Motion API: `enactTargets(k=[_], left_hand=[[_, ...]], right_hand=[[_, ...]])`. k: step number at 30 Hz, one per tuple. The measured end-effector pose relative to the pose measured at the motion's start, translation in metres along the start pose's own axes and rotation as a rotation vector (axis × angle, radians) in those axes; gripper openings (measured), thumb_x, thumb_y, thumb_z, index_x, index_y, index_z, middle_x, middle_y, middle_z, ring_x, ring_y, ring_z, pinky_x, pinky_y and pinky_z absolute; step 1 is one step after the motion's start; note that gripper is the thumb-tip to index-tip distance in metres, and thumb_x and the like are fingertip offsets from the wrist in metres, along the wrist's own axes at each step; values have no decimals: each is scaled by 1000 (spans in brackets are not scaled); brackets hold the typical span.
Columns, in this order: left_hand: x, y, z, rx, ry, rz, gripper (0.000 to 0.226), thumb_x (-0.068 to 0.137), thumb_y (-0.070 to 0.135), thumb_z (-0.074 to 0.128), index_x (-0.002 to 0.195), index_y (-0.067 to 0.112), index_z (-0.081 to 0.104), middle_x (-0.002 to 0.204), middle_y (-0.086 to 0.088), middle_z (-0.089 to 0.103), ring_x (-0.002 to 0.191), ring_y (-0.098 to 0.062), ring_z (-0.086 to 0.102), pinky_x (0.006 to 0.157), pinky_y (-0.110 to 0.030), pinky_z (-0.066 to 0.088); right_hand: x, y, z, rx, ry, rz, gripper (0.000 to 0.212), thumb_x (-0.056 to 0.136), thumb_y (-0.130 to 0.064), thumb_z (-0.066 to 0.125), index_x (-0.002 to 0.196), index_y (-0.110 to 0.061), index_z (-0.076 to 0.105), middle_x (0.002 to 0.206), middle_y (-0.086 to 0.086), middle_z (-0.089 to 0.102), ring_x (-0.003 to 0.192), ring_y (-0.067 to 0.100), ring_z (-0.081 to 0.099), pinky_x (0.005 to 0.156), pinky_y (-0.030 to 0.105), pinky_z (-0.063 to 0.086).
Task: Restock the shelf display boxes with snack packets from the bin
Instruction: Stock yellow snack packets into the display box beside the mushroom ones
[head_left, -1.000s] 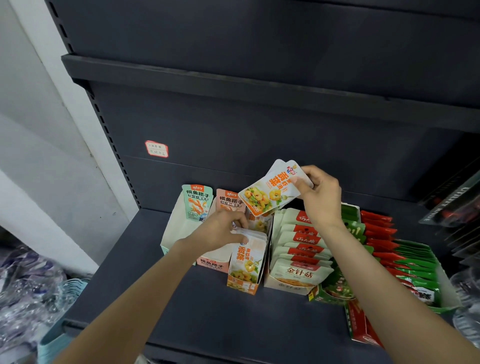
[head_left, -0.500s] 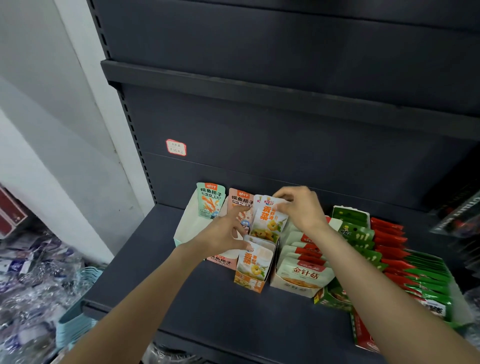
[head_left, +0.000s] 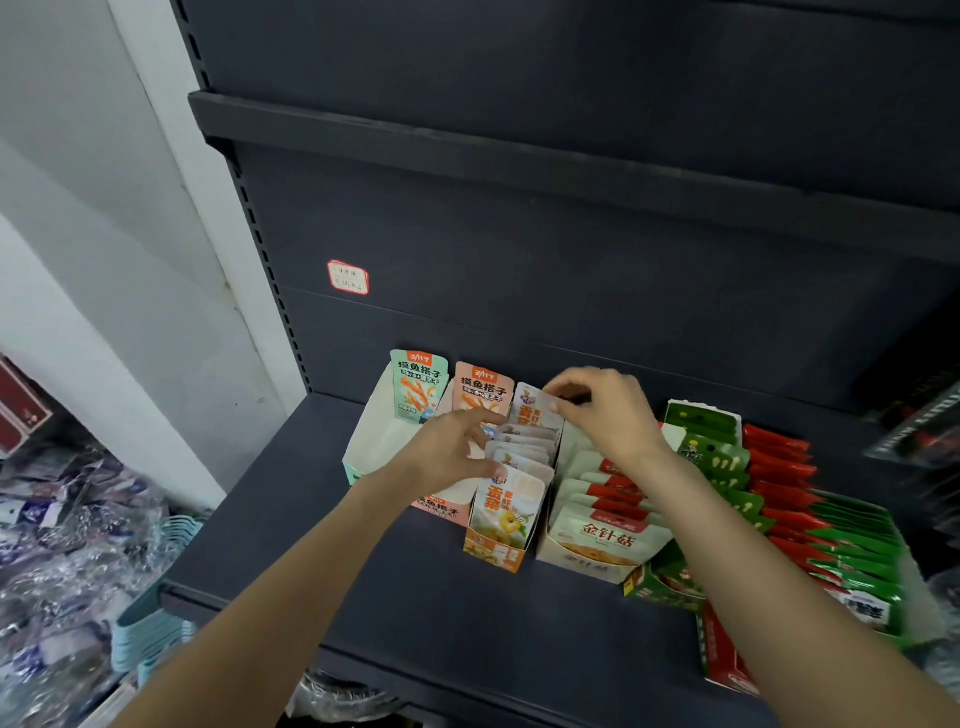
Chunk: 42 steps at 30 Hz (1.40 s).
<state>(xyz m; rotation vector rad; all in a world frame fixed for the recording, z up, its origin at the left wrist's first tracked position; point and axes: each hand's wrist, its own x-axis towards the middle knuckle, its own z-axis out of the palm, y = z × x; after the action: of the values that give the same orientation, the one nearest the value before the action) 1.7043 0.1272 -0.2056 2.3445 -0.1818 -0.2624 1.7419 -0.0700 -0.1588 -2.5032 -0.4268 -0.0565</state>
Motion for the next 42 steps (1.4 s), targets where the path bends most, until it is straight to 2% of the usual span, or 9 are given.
enactTargets(k=[3, 6, 10, 18, 22, 27, 33, 39, 42], left_hand=[[4, -3, 4, 25, 45, 29, 61, 77, 30, 76, 131, 30, 48, 122, -1, 49, 101, -12, 51, 90, -25, 45], [9, -3, 7, 44, 49, 58, 60, 78, 30, 75, 130, 26, 46, 135, 1, 43, 119, -16, 48, 101, -32, 42], [18, 1, 11, 64, 56, 39, 61, 79, 30, 73, 131, 25, 42, 130, 5, 54, 116, -14, 52, 98, -33, 46], [13, 10, 9, 319, 153, 65, 63, 84, 38, 65, 139, 28, 36, 141, 1, 43, 125, -20, 45, 103, -47, 39], [-12, 24, 3, 315, 337, 129, 43, 88, 33, 61, 128, 22, 51, 127, -1, 56, 113, -20, 54, 95, -42, 45], [-72, 38, 16, 222, 533, 171, 21, 90, 21, 55, 110, 16, 62, 98, -1, 68, 87, -20, 62, 80, -40, 50], [-167, 40, 48, 218, 603, 26, 18, 90, 25, 55, 106, 18, 62, 92, 4, 67, 80, -18, 62, 70, -32, 48], [-271, -1, 80, 142, 578, -192, 16, 91, 22, 56, 102, 14, 64, 81, 1, 65, 77, -21, 61, 67, -33, 50], [-320, -40, 92, 53, 508, -361, 17, 91, 21, 55, 105, 16, 64, 86, 0, 69, 80, -20, 63, 72, -29, 49]], right_hand=[[-6, 11, -6, -59, 90, -4, 22, 88, -19, 64, 109, -21, 68, 111, -2, 66, 107, 14, 58, 92, 32, 47], [-12, 22, -7, -51, 57, 44, 24, 91, -27, 61, 114, -21, 66, 112, 0, 64, 109, 17, 56, 93, 34, 46], [-15, 21, -6, -89, -1, 53, 29, 90, -39, 58, 113, -22, 66, 110, -2, 64, 105, 16, 57, 89, 36, 47], [-27, 9, -8, -141, 107, 46, 28, 91, -28, 60, 117, -19, 64, 117, 1, 61, 112, 18, 51, 93, 33, 43], [-55, -9, -9, -138, 190, -8, 27, 92, -22, 57, 118, -18, 63, 117, -2, 58, 113, 15, 48, 95, 30, 41], [-106, -29, 4, 2, 128, -25, 26, 92, -19, 57, 117, -19, 64, 111, -3, 58, 104, 14, 53, 90, 25, 42], [-183, -41, 37, 36, 3, -91, 25, 91, -18, 55, 114, -17, 65, 110, 2, 62, 102, 21, 57, 88, 40, 48], [-256, -68, 89, 116, -195, -63, 24, 94, -21, 53, 116, -20, 63, 108, -1, 59, 99, 14, 59, 83, 30, 50], [-285, -85, 128, 158, -291, -48, 23, 94, -18, 53, 114, -18, 63, 106, 0, 60, 95, 15, 60, 82, 31, 51]])
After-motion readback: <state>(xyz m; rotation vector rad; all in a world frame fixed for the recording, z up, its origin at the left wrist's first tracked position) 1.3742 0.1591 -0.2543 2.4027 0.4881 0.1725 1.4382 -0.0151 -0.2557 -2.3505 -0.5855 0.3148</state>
